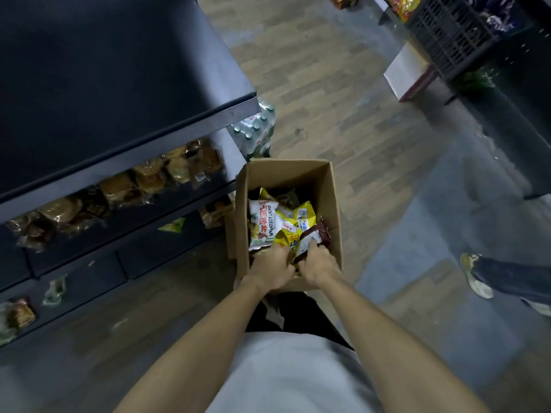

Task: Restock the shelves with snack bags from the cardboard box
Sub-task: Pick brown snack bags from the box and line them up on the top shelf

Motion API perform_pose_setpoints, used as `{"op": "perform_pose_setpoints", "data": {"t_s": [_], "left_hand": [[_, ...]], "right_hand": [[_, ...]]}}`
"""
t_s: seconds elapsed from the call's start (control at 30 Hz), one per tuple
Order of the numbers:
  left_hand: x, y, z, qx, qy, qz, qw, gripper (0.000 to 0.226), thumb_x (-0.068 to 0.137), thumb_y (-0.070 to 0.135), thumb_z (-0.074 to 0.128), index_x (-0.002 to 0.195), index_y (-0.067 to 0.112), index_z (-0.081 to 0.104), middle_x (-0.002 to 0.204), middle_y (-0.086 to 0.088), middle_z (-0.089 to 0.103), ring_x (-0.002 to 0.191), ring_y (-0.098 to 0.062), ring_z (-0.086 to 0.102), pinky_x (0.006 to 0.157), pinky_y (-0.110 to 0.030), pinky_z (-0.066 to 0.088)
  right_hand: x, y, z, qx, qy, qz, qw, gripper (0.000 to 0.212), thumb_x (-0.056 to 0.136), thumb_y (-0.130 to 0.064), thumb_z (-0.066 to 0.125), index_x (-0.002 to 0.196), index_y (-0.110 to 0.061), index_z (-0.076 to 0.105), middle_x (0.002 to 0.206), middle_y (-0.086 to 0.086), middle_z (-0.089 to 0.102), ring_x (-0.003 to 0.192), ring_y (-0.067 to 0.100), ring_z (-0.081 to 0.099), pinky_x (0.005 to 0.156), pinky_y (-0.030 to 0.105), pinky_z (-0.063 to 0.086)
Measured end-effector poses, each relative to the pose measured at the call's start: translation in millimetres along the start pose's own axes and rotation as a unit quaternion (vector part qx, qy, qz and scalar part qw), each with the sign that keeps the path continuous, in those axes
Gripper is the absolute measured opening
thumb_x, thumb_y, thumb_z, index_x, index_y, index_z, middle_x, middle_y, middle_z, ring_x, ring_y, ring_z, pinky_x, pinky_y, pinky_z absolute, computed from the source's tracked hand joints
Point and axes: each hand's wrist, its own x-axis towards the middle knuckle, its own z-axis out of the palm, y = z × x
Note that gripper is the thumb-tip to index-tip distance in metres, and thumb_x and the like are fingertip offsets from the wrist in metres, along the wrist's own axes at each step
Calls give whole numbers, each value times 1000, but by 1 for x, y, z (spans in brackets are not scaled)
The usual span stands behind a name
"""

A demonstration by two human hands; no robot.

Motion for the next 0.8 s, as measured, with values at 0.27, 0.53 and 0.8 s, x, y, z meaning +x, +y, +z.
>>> {"op": "perform_pose_setpoints", "data": {"t_s": [0.27, 0.53, 0.8], "left_hand": [[24, 5, 17, -46, -51, -84, 994, 7, 87, 18, 49, 91, 12, 49, 104, -16, 59, 101, -35, 57, 76, -41, 47], [55, 12, 30, -4, -84, -166, 983, 59, 94, 22, 47, 149, 15, 28, 148, -11, 30, 134, -35, 37, 106, -49, 38], [91, 15, 33, 40, -36, -246, 968, 81, 93, 32, 56, 155, 15, 8, 158, -12, 10, 139, -36, 29, 105, -47, 36]], "right_hand": [[32, 12, 1, -39, -67, -9, 997, 53, 92, -30, 58, 137, -5, 46, 151, 16, 30, 124, 33, 50, 99, 37, 42], [80, 18, -13, -59, -115, -161, 979, 62, 87, -11, 56, 144, -16, 32, 163, 3, -2, 131, 33, 45, 100, 38, 41], [123, 14, -11, -131, -172, -228, 949, 95, 85, -14, 66, 156, -20, 3, 162, -5, -16, 149, 22, 10, 117, 58, 15]]}}
